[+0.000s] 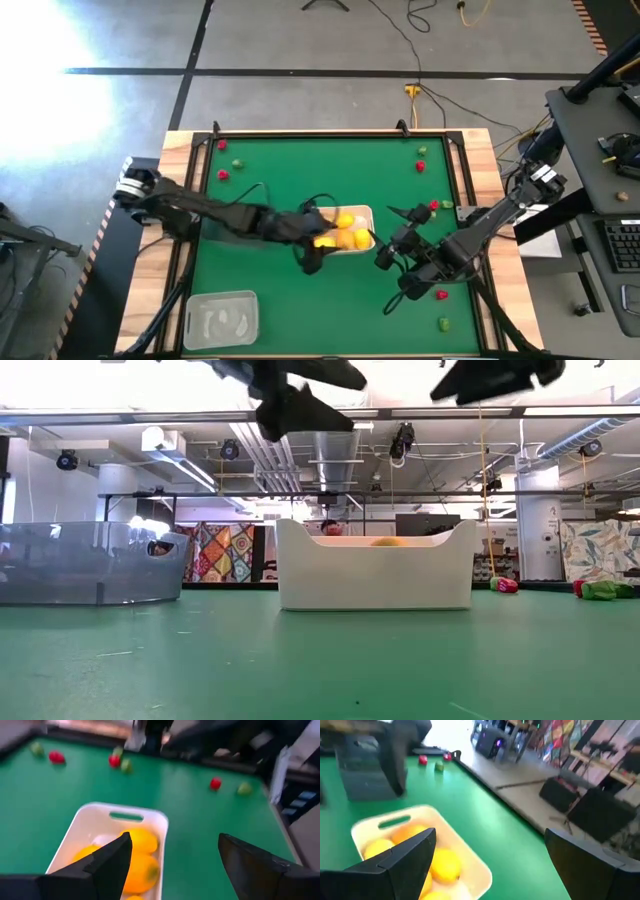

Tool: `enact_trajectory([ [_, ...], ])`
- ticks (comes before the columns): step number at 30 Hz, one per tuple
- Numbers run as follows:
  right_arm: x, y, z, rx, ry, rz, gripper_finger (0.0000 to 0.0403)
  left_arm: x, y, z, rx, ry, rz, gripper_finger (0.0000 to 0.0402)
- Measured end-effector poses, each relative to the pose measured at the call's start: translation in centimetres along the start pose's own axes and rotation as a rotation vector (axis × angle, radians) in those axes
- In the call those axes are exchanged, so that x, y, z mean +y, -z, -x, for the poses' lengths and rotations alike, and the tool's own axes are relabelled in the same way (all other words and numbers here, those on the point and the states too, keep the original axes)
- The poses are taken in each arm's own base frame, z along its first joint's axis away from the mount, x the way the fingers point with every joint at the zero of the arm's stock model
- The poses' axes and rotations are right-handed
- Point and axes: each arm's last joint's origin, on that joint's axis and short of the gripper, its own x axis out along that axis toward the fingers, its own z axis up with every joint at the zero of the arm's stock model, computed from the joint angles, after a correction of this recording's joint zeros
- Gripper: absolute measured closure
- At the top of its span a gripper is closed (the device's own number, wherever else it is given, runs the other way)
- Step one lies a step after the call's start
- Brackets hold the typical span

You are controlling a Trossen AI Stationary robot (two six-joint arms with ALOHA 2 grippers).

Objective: Sort produce into baskets
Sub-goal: Put the red chili pepper into the black bin

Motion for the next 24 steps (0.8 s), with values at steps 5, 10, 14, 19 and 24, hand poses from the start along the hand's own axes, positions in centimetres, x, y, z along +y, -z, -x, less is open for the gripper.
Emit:
enact_trajectory([
  [5, -0.1, 0.7, -0.5, 0.087, -0.040, -0.069, 0.0037, 0.3, 2.4, 0.7, -0.137, 0.044, -0.081, 0.0123],
  [10, -3.2, -0.7, -2.1, 0.353, 0.019, -0.169, 0.0037, 0.8, 2.5, 0.9, -0.319, 0.053, -0.159, 0.0123],
  [14, -7.8, 0.2, -3.9, 0.836, 0.238, -0.246, 0.0037, 1.0, 2.2, 1.0, -0.352, 0.034, -0.219, 0.0123],
  [19, -12.2, 1.7, -5.8, 1.192, 0.417, -0.408, 0.0037, 0.9, 1.0, 1.1, -0.387, 0.016, -0.259, 0.0123],
  [24, -13.0, 3.8, -8.3, 1.220, 0.433, -0.540, 0.0037, 0.9, -1.7, 1.5, -0.453, -0.182, -0.262, 0.0123],
])
